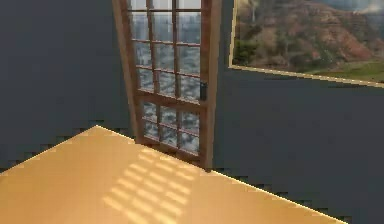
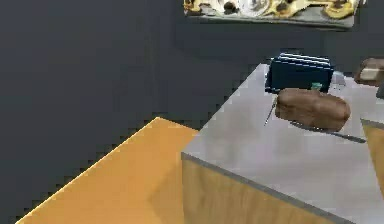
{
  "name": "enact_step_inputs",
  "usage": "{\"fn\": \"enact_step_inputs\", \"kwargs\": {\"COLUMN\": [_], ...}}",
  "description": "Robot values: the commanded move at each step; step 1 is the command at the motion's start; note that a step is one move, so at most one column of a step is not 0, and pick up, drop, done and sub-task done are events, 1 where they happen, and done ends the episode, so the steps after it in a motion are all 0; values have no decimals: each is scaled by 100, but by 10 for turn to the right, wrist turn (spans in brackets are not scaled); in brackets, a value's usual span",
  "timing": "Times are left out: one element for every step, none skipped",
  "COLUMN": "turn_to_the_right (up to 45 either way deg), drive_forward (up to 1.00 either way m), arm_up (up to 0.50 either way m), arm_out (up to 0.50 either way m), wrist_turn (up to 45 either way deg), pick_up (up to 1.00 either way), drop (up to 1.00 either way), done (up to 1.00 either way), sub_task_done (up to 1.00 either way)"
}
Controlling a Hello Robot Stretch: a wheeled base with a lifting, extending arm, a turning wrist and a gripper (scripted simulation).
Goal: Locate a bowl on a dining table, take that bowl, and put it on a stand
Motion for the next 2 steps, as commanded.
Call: {"fn": "enact_step_inputs", "kwargs": {"turn_to_the_right": [-450,-390], "drive_forward": [0,0], "arm_up": [0,0], "arm_out": [0,0], "wrist_turn": [0,0], "pick_up": [0,0], "drop": [0,0], "done": [0,0], "sub_task_done": [0,0]}}
